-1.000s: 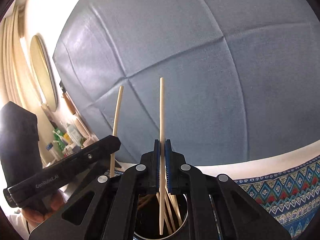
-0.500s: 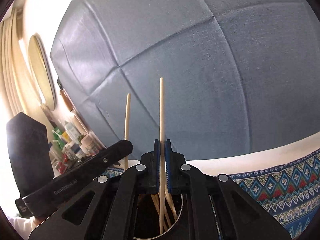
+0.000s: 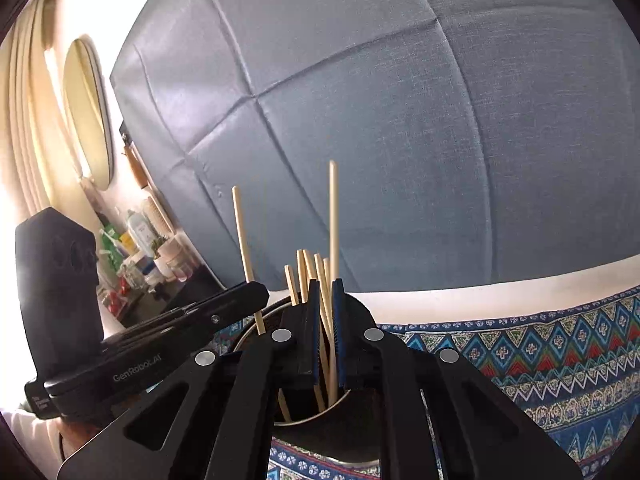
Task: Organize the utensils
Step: 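Lower the left tool's stick into the holder and open it while the right tool releases its stick, then move the left tool down to the last sticks on the cloth while the right tool follows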
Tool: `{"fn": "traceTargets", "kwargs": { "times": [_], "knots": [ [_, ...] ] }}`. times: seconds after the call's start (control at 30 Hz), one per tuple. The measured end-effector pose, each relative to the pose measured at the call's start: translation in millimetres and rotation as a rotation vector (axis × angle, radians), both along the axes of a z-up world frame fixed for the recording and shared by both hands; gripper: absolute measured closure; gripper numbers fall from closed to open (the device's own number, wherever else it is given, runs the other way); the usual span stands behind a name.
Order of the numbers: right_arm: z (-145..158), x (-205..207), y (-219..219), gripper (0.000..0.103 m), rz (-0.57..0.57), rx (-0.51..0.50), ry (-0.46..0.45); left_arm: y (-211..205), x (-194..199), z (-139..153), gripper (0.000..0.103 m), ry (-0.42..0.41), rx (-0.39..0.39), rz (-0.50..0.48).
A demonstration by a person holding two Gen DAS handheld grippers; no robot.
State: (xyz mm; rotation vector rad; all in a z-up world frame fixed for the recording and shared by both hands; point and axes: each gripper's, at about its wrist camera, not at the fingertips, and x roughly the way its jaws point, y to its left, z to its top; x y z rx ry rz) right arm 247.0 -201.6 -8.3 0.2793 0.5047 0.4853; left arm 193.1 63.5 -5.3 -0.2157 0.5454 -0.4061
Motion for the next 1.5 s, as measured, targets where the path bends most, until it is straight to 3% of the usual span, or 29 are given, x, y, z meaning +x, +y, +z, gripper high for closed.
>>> {"fn": "traceTargets", "kwargs": {
  "times": [0.2, 0.33, 0.37, 0.43, 0.53, 0.6, 0.67, 0.8, 0.83, 1.07, 1.5],
  "knots": [
    [2, -16, -6, 0.095, -0.012, -0.017, -0.007, 1, -6, 1, 0.098, 0.02, -0.002, 0.021],
    [11, -23, -8, 0.094, -0.026, -0.041, -0.022, 4, -13, 6, 0.079, 0.018, -0.005, 0.04],
    [13, -25, -9, 0.09, -0.033, -0.046, -0.024, 5, -14, 7, 0.07, 0.018, -0.005, 0.047],
    [18, -28, -13, 0.073, -0.045, -0.038, -0.021, 9, -19, 10, 0.067, 0.015, -0.014, 0.064],
    [24, -35, -21, 0.065, -0.068, -0.041, -0.029, 16, -24, 12, 0.063, 0.022, -0.027, 0.087],
    [27, -39, -26, 0.056, -0.087, -0.04, -0.024, 20, -30, 15, 0.052, 0.018, -0.024, 0.107],
    [29, -44, -31, 0.039, -0.109, -0.034, -0.02, 23, -34, 16, 0.046, 0.014, -0.024, 0.118],
    [31, -51, -34, 0.025, -0.139, -0.054, 0.002, 27, -41, 16, 0.038, 0.022, -0.003, 0.133],
    [31, -53, -34, 0.018, -0.141, -0.062, 0.012, 28, -44, 16, 0.031, 0.03, -0.001, 0.133],
    [24, -62, -36, 0.017, -0.165, -0.112, 0.086, 25, -54, 6, 0.007, 0.065, 0.053, 0.127],
    [-14, -87, -65, 0.016, -0.254, -0.155, 0.211, 7, -72, -58, 0.006, 0.251, 0.122, 0.127]
  ]
}}
